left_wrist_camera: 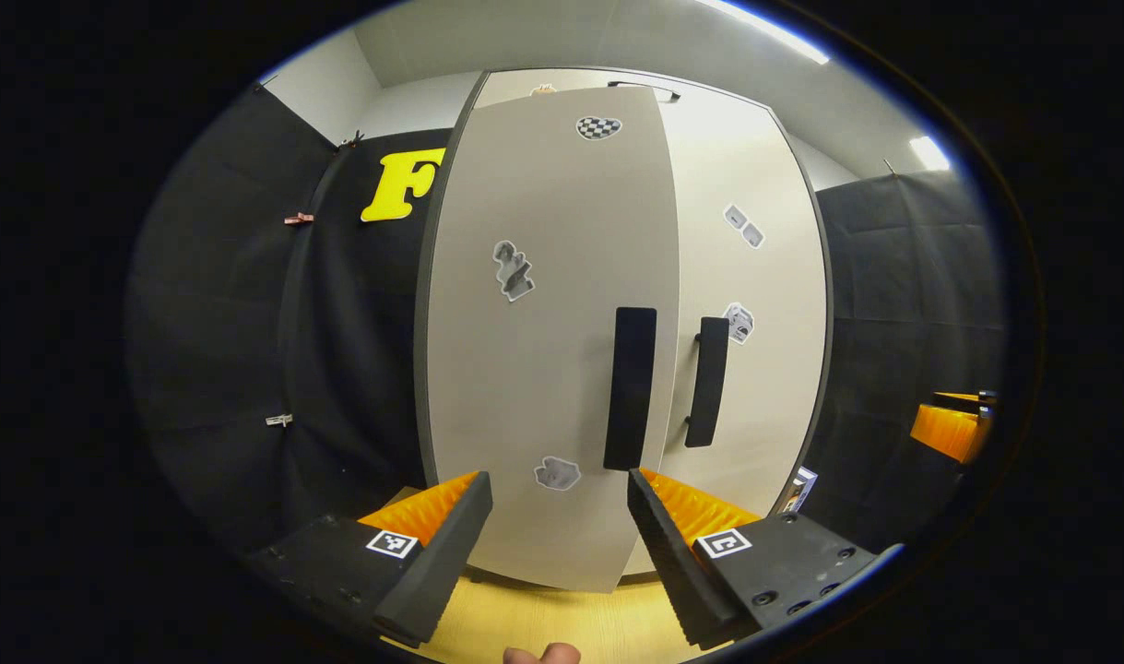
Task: Grasp the bottle in the cabinet with the left hand and place it on the coaster, then close the right door with the right hand and the left door with the left hand.
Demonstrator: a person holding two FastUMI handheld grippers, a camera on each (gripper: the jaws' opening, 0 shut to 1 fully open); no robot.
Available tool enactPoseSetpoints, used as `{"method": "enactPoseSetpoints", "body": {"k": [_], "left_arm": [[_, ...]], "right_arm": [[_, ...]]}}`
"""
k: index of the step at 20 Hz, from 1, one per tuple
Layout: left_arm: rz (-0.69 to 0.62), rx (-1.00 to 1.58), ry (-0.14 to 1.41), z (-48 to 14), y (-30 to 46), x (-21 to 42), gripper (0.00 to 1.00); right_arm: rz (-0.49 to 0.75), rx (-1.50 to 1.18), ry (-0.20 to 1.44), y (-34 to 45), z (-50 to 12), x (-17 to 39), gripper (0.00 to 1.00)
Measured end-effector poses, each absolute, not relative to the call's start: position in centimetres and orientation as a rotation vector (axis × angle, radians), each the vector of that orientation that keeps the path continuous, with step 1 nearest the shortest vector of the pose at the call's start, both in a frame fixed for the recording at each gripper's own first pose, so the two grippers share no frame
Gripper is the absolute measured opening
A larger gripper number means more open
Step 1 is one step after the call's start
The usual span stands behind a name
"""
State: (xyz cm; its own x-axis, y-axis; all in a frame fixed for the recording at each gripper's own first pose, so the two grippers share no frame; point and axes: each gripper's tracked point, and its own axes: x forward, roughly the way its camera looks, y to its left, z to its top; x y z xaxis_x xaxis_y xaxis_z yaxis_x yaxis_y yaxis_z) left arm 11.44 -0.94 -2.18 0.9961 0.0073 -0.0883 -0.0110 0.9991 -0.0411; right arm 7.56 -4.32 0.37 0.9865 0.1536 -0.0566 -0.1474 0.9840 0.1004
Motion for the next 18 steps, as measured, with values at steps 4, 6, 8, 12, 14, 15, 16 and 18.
{"method": "enactPoseSetpoints", "body": {"k": [4,6,8,12,14,15,16,18], "left_arm": [[-0.002,-0.051,0.092,-2.2,-0.2,9.6,0.94],[-0.003,-0.048,0.092,-2.2,0.2,8.8,0.94],[-0.005,-0.048,0.090,-2.1,0.6,8.2,0.94],[-0.016,-0.052,0.089,-2.2,1.2,7.1,0.95],[-0.023,-0.050,0.088,-2.3,1.4,6.6,0.94],[-0.024,-0.049,0.089,-2.3,1.6,6.3,0.94],[-0.025,-0.052,0.089,-2.4,1.6,6.2,0.94],[-0.032,-0.060,0.088,-2.4,1.8,5.9,0.95]], "right_arm": [[0.152,0.090,0.060,-3.3,0.5,6.7,0.98],[0.152,0.095,0.058,-2.7,0.6,6.3,0.98],[0.152,0.094,0.055,-2.2,0.6,5.9,0.98],[0.145,0.090,0.047,-1.3,0.7,5.2,0.98],[0.140,0.091,0.043,-1.0,0.7,4.9,0.98],[0.138,0.090,0.044,-0.8,0.7,4.8,0.98],[0.136,0.090,0.044,-0.6,0.6,4.6,0.98],[0.130,0.089,0.038,-0.5,0.8,4.4,0.98]]}}
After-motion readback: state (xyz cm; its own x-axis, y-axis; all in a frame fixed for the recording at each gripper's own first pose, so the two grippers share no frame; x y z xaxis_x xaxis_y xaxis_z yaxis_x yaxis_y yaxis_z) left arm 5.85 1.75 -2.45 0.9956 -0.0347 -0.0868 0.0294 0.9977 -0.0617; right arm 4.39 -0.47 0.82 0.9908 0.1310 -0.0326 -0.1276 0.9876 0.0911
